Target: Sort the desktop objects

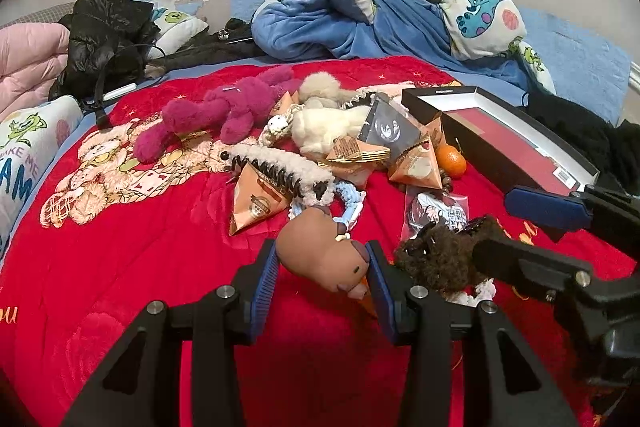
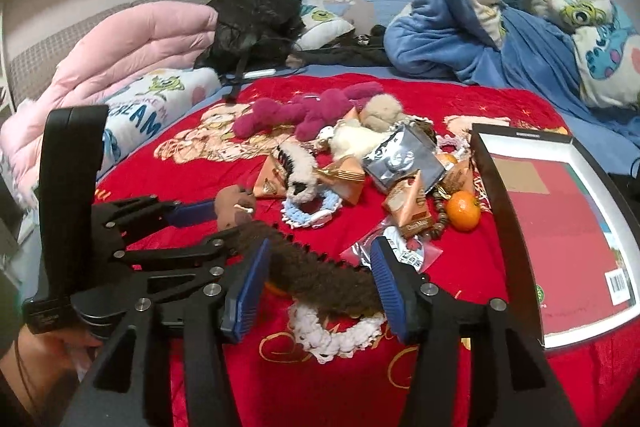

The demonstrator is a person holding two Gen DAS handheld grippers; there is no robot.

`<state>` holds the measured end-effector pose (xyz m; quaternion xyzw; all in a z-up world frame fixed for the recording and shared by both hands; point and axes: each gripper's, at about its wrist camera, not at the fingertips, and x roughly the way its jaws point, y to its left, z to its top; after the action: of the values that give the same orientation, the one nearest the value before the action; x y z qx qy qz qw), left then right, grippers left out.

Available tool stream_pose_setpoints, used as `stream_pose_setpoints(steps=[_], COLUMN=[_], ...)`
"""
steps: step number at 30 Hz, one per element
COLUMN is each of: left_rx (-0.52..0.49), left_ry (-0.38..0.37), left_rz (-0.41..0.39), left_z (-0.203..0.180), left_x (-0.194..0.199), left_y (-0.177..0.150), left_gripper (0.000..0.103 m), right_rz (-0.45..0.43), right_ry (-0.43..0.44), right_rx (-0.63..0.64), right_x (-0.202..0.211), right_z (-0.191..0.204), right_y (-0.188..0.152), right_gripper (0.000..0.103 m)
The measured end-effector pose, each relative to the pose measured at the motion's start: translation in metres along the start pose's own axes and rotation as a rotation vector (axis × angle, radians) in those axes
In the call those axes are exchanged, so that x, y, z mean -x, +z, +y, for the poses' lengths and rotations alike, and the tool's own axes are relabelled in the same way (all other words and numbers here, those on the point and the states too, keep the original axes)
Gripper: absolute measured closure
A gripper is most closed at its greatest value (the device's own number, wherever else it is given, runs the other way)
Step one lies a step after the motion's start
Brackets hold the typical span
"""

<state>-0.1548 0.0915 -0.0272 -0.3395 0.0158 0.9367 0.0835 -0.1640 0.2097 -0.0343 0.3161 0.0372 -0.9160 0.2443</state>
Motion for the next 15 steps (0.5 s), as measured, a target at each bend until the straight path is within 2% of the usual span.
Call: stream_pose_setpoints(steps=[14, 15], left_rx=[0.003, 0.002], left_ry=[0.001, 0.001], left_rz=[0.009, 0.009], left_z=[0.0015, 0.0009], left_x=[-0.0038, -0.0037], left_y=[-0.0004, -0.0003], left_gripper=[0.058, 0.058], right_rz=[0.039, 0.04], right_ry=[0.003, -0.001], right_rx=[0.052, 0.051], right_x=[-0.0082, -0.0085], right_z=[0.0094, 0.0095], right_y=[-0.0025, -0.0024], right_gripper=[0.052, 0.056])
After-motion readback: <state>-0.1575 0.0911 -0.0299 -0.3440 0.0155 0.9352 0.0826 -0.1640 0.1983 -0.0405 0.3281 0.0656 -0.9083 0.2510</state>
